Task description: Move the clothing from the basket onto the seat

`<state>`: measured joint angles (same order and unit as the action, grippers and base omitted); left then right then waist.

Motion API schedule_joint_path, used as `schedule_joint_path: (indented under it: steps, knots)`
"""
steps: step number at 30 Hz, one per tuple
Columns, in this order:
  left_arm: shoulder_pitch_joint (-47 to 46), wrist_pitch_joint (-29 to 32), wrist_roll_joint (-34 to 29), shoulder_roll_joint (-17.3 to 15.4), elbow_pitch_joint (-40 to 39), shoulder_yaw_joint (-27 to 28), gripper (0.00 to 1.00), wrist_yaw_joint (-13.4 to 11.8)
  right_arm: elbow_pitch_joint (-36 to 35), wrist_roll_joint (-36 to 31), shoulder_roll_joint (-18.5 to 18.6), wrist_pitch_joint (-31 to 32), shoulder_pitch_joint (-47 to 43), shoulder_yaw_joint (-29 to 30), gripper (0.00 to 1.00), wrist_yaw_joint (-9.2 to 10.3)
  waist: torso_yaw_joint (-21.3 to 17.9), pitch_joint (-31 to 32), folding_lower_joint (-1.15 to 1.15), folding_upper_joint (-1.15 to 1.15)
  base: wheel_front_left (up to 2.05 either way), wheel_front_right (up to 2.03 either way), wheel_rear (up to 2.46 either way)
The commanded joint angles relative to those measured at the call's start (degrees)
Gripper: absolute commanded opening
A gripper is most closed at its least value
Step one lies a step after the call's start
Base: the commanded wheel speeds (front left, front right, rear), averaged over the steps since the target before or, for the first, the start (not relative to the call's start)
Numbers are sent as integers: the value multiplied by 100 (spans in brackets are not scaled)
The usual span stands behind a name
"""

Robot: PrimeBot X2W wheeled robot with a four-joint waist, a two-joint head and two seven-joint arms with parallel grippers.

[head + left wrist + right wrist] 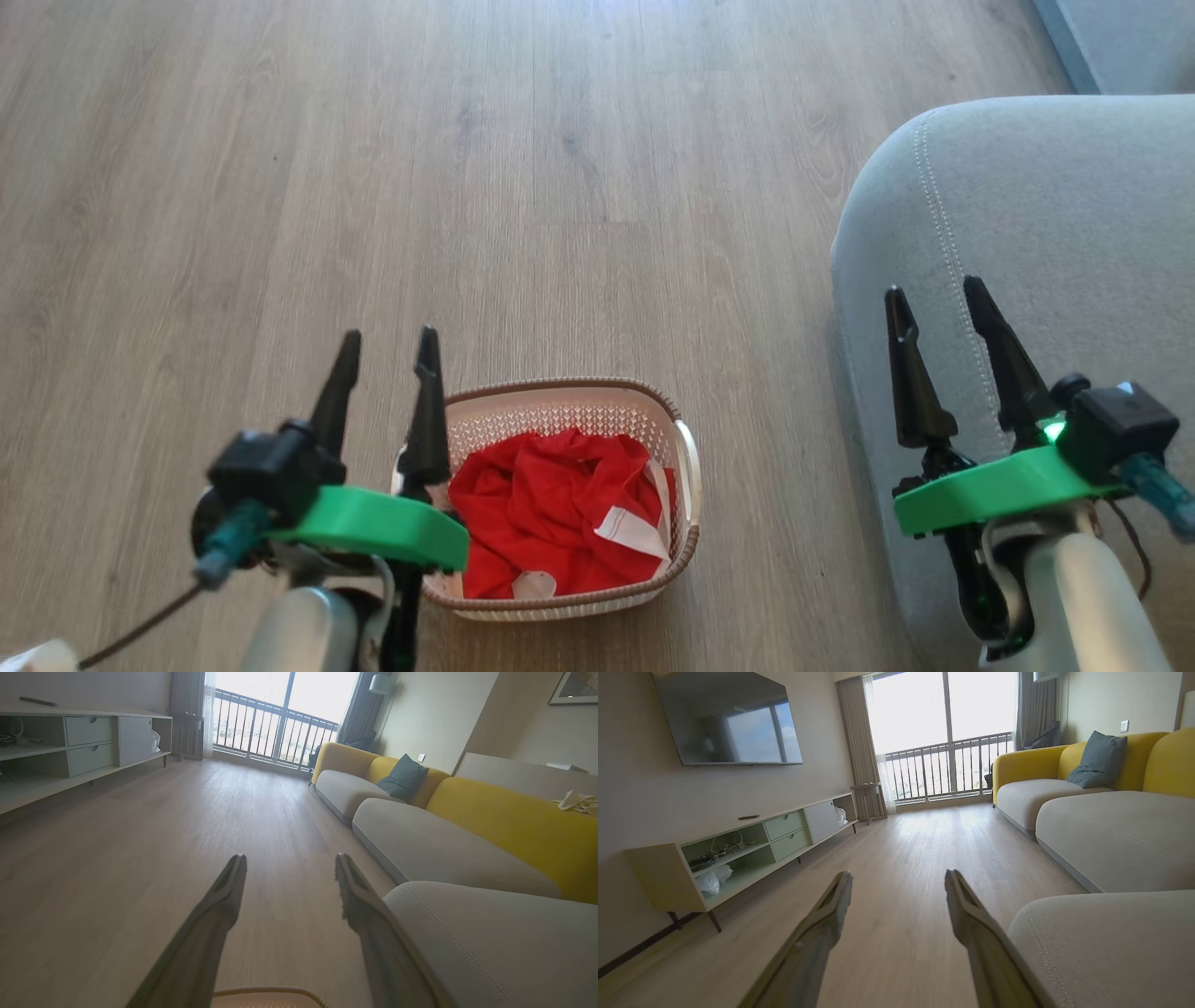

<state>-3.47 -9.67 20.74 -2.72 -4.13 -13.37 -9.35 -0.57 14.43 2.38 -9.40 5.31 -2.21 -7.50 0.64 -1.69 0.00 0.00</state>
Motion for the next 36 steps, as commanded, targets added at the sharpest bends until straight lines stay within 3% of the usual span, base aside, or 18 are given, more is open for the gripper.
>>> schedule_joint_path:
  steps: [1,11,25,29,36]
  knots:
    - [-201,-89,-248,-105,-83,-14,100,-94,-46,-252,47,-115,149,-39,100,1,-8,10,0,0,0,0,0]
    - [-147,-257,-835,-186,453,-427,100,-356,805,-843,48,-283,137,25,100,1,-38,37,0,0,0,0,0]
    - [-145,-474,-1746,-221,713,-696,100,-616,969,-1823,50,-502,249,-17,100,1,-36,43,0,0,0,0,0]
    - [-100,-533,-1853,-186,794,-670,100,-557,1053,-1887,50,-560,261,-29,100,1,-33,60,0,0,0,0,0]
    - [-32,-533,-1634,-83,1070,-390,100,-281,1484,-1437,50,-560,292,-113,100,1,-41,68,0,0,0,0,0]
